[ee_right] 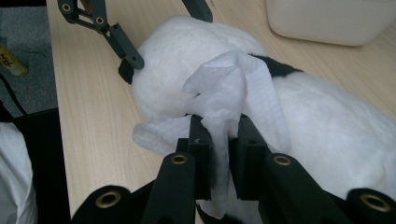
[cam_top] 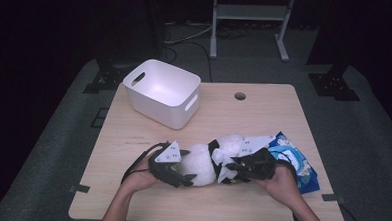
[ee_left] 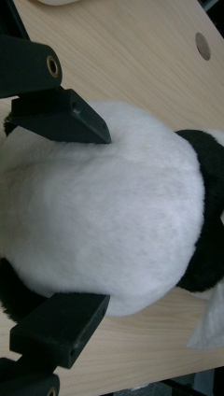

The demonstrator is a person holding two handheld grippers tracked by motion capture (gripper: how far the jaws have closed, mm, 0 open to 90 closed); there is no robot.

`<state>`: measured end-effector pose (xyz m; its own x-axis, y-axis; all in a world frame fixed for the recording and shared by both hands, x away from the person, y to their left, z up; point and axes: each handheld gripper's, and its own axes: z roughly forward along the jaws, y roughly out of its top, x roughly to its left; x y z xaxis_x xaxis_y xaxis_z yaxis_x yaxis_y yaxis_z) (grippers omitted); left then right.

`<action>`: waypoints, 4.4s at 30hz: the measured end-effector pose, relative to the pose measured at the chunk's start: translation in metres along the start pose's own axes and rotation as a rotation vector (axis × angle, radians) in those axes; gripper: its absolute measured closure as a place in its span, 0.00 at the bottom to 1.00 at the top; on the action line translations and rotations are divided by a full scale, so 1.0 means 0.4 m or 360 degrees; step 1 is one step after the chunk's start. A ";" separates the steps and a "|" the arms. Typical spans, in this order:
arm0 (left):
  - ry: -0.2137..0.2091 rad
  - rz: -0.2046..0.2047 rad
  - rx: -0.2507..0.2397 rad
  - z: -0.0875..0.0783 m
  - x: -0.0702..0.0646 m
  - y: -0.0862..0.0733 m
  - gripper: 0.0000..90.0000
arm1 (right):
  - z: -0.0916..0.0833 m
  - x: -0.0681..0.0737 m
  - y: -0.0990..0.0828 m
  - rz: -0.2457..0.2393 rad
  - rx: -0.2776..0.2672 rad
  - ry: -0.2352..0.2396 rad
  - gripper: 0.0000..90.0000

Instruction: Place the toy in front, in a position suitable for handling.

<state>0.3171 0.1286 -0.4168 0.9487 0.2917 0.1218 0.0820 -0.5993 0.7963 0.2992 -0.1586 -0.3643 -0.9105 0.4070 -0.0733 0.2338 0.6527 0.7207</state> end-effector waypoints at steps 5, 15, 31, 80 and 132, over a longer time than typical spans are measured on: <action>0.0006 0.0028 0.0005 -0.004 -0.004 0.002 0.20 | 0.017 -0.010 0.018 -0.0001 0.0013 0.0005 0.88; 0.0023 0.0208 0.0084 0.000 -0.021 -0.002 0.11 | 0.022 -0.046 0.023 0.0105 0.0011 0.0020 0.88; 0.0107 0.0274 0.0031 0.008 -0.023 -0.009 0.40 | 0.027 -0.041 0.024 0.0102 0.0020 0.0044 0.88; -0.0042 0.0275 -0.0010 -0.055 -0.008 -0.024 0.11 | 0.129 0.005 0.139 0.0065 0.0151 0.0123 0.91; 0.0014 0.0193 -0.0046 -0.042 0.004 -0.027 0.46 | -0.048 -0.097 0.042 0.0245 -0.0040 -0.0113 0.90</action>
<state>0.3127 0.1484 -0.4153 0.9484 0.2249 0.2235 -0.0422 -0.6091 0.7920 0.3319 -0.1757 -0.3360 -0.8379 0.5457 -0.0083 0.3595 0.5632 0.7440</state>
